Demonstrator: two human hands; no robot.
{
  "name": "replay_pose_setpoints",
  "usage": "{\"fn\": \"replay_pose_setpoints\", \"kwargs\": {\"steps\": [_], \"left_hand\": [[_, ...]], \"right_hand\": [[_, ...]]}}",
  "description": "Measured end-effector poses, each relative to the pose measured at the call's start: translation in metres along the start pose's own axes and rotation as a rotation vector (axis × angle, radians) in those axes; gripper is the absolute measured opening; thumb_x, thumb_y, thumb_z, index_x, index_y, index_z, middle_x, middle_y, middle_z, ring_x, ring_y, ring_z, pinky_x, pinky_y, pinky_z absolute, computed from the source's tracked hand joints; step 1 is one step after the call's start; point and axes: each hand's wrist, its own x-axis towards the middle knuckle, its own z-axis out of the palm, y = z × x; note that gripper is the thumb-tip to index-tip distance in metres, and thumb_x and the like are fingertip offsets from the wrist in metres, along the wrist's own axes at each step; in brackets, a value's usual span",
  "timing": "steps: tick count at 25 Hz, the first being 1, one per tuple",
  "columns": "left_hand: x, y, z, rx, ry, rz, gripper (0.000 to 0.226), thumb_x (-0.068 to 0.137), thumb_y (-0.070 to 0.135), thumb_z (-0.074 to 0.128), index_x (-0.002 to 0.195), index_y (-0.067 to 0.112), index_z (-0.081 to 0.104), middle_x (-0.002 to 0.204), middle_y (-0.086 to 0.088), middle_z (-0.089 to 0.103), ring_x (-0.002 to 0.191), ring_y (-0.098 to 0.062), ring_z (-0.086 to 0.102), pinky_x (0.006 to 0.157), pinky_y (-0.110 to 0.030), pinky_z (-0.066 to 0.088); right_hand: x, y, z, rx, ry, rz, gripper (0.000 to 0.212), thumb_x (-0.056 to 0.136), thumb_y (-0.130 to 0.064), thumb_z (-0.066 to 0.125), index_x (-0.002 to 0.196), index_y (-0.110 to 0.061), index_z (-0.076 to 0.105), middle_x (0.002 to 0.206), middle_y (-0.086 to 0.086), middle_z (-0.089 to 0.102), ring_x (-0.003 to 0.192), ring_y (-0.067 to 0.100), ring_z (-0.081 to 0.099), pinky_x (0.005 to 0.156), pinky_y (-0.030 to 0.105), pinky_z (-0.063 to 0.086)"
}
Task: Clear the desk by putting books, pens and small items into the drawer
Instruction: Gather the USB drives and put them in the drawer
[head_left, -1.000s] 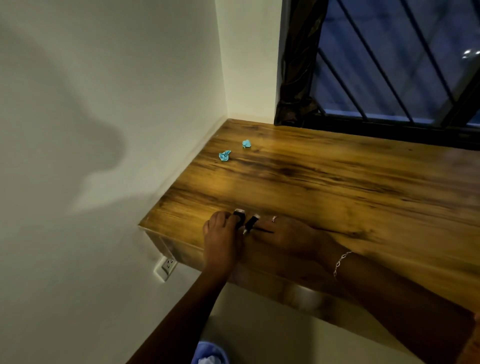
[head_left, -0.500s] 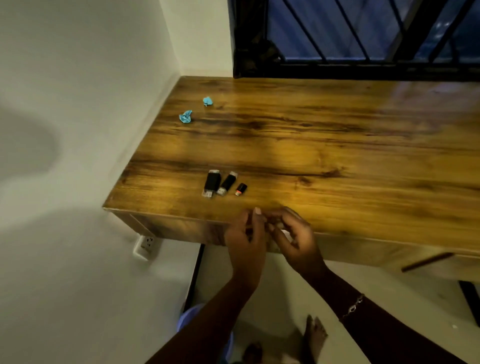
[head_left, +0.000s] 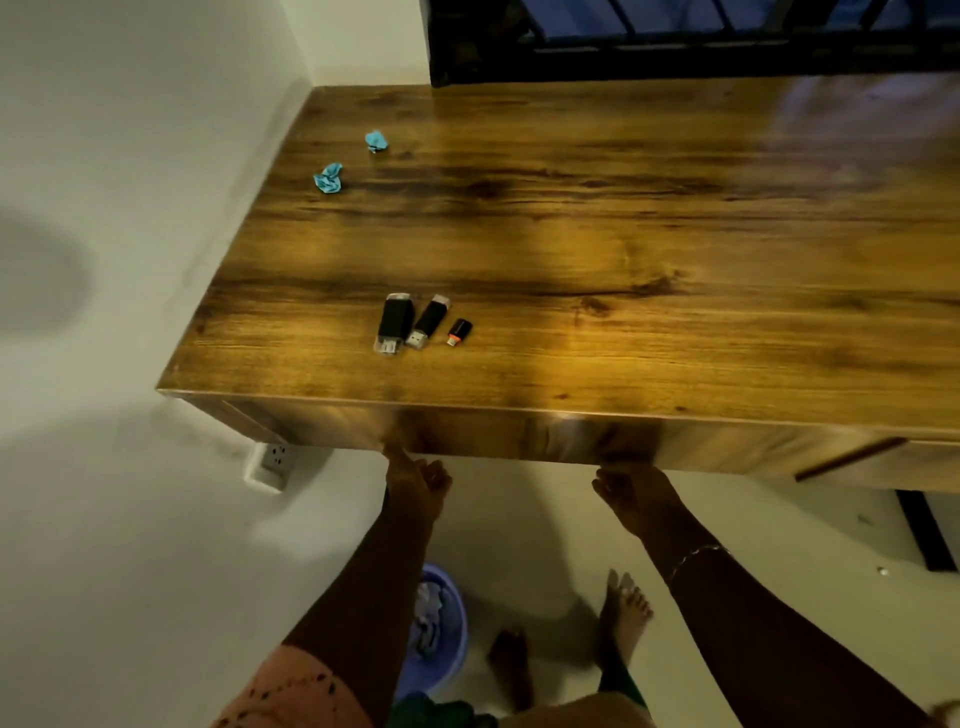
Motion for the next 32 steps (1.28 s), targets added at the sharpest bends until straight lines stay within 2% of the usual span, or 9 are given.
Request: {"fn": "replay_pose_setpoints", "kwargs": {"steps": [1, 3, 5, 7, 9, 12, 20, 30, 32], "left_hand": [[0.003, 0.004, 0.001, -0.020, 0.010, -0.007, 0.074, 0.091, 0.065, 0.020, 0.126, 0.004, 0.040, 0.101, -0.017, 0.054, 0.089, -0.029, 0.054, 0.080, -0.035, 0.043], [0.005, 0.011, -0.001, -0.100, -0.020, -0.003, 0.088, 0.088, 0.070, 0.011, 0.143, 0.004, 0.029, 0.139, -0.017, 0.042, 0.127, -0.032, 0.041, 0.108, -0.040, 0.029], [0.002, 0.011, -0.003, -0.205, -0.079, -0.013, 0.091, 0.087, 0.072, 0.007, 0.147, 0.005, 0.020, 0.152, -0.015, 0.028, 0.140, -0.031, 0.027, 0.116, -0.042, 0.016], [0.001, 0.010, -0.006, -0.258, -0.087, -0.022, 0.092, 0.086, 0.073, 0.009, 0.147, 0.005, 0.020, 0.153, -0.014, 0.025, 0.141, -0.031, 0.024, 0.115, -0.043, 0.017], [0.001, 0.008, -0.007, -0.254, -0.061, -0.018, 0.092, 0.085, 0.074, 0.014, 0.146, 0.005, 0.023, 0.150, -0.014, 0.031, 0.138, -0.032, 0.030, 0.112, -0.043, 0.026], [-0.008, -0.003, -0.016, -0.242, -0.027, -0.007, 0.090, 0.086, 0.073, 0.019, 0.143, 0.004, 0.029, 0.144, -0.017, 0.037, 0.131, -0.033, 0.039, 0.103, -0.041, 0.036], [-0.058, -0.033, -0.066, -0.298, -0.005, -0.023, 0.088, 0.085, 0.073, 0.021, 0.140, 0.006, 0.035, 0.143, -0.018, 0.040, 0.132, -0.033, 0.039, 0.105, -0.045, 0.034], [-0.110, -0.077, -0.126, -0.342, 0.058, 0.016, 0.078, 0.090, 0.068, 0.018, 0.139, 0.012, 0.040, 0.145, -0.013, 0.041, 0.134, -0.030, 0.038, 0.109, -0.043, 0.031], [-0.115, -0.081, -0.135, -0.326, 0.035, -0.004, 0.078, 0.090, 0.067, 0.020, 0.141, 0.011, 0.036, 0.146, -0.014, 0.039, 0.134, -0.031, 0.037, 0.110, -0.043, 0.030]], "right_hand": [[0.002, -0.002, 0.000, 0.063, 0.031, -0.030, 0.025, 0.084, 0.012, 0.039, 0.073, -0.007, 0.051, 0.074, 0.007, 0.057, 0.080, 0.020, 0.054, 0.082, 0.034, 0.046], [0.004, -0.004, 0.001, 0.190, 0.087, -0.061, 0.027, 0.080, 0.016, 0.035, 0.074, -0.006, 0.050, 0.079, 0.011, 0.055, 0.080, 0.023, 0.055, 0.081, 0.035, 0.047], [0.004, -0.008, -0.002, 0.221, 0.088, -0.062, 0.028, 0.079, 0.017, 0.035, 0.076, -0.005, 0.052, 0.081, 0.012, 0.055, 0.079, 0.025, 0.056, 0.074, 0.034, 0.049], [0.003, -0.009, -0.004, 0.200, 0.084, -0.038, 0.028, 0.078, 0.019, 0.035, 0.076, -0.004, 0.053, 0.081, 0.013, 0.056, 0.079, 0.027, 0.055, 0.072, 0.034, 0.049], [0.000, -0.006, -0.008, 0.203, 0.087, -0.024, 0.029, 0.078, 0.019, 0.035, 0.075, -0.003, 0.053, 0.077, 0.014, 0.057, 0.078, 0.027, 0.055, 0.069, 0.033, 0.052], [-0.015, 0.005, -0.018, 0.210, 0.064, -0.042, 0.031, 0.079, 0.019, 0.032, 0.074, -0.003, 0.053, 0.074, 0.013, 0.058, 0.075, 0.027, 0.055, 0.055, 0.026, 0.058], [-0.068, 0.044, -0.061, 0.204, -0.002, 0.059, 0.031, 0.082, 0.019, 0.031, 0.084, -0.002, 0.053, 0.089, 0.016, 0.056, 0.082, 0.031, 0.054, 0.052, 0.030, 0.057], [-0.125, 0.100, -0.113, 0.168, -0.053, 0.061, 0.029, 0.082, 0.017, 0.032, 0.087, -0.004, 0.051, 0.087, 0.014, 0.056, 0.080, 0.028, 0.055, 0.050, 0.026, 0.057], [-0.132, 0.105, -0.118, 0.125, -0.046, 0.068, 0.027, 0.082, 0.016, 0.033, 0.087, -0.003, 0.052, 0.083, 0.013, 0.057, 0.078, 0.026, 0.056, 0.054, 0.027, 0.057]]}}
